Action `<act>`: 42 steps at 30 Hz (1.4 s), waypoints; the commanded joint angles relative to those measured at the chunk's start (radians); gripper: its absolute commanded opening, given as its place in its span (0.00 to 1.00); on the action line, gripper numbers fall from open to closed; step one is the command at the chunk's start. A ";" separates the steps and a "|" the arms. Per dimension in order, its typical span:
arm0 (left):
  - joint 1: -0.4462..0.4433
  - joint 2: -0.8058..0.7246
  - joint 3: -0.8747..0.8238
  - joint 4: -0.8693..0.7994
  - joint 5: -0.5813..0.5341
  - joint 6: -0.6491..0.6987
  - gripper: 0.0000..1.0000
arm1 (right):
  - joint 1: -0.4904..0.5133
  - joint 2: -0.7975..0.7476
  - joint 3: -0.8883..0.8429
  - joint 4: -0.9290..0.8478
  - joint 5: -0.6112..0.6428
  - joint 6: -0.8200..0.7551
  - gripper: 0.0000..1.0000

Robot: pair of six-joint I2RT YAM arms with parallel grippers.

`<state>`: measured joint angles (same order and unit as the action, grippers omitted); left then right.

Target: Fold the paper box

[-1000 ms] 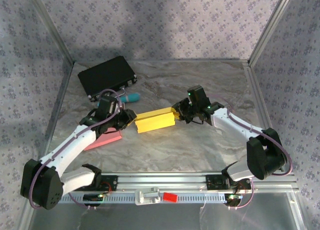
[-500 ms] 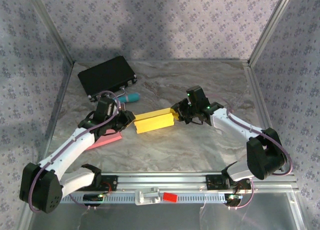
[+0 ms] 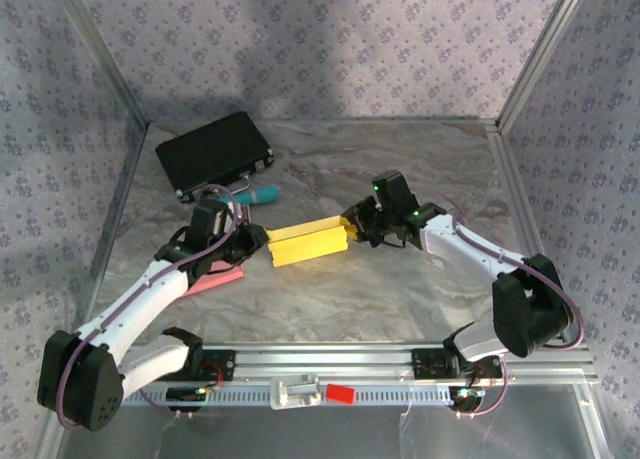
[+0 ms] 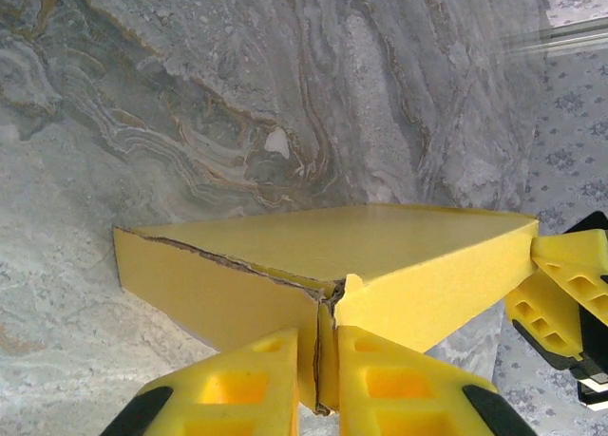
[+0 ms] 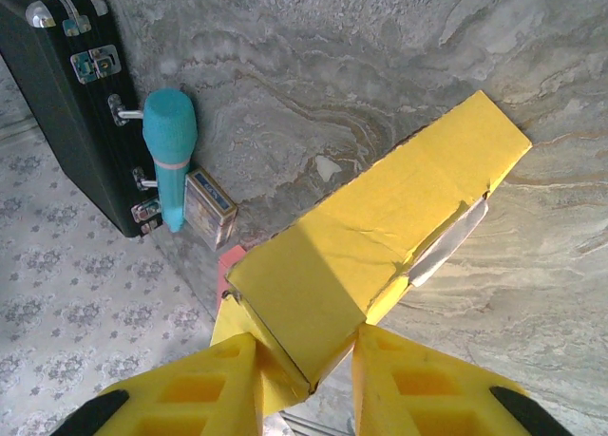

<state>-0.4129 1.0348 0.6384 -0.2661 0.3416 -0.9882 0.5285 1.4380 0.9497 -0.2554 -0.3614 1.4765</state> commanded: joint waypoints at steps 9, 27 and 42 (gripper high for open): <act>0.014 0.028 -0.077 -0.184 -0.032 0.083 0.07 | -0.009 0.058 -0.021 -0.184 0.039 -0.004 0.27; 0.014 0.041 -0.040 -0.240 0.005 0.144 0.24 | -0.006 0.038 0.075 -0.256 0.051 -0.048 0.34; 0.007 0.060 -0.027 -0.225 0.005 0.145 0.22 | 0.022 0.016 0.174 -0.284 0.071 -0.060 0.42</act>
<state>-0.4057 1.0515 0.6498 -0.3061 0.3855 -0.8711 0.5335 1.4479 1.1099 -0.5137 -0.2996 1.4017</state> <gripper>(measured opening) 0.220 0.419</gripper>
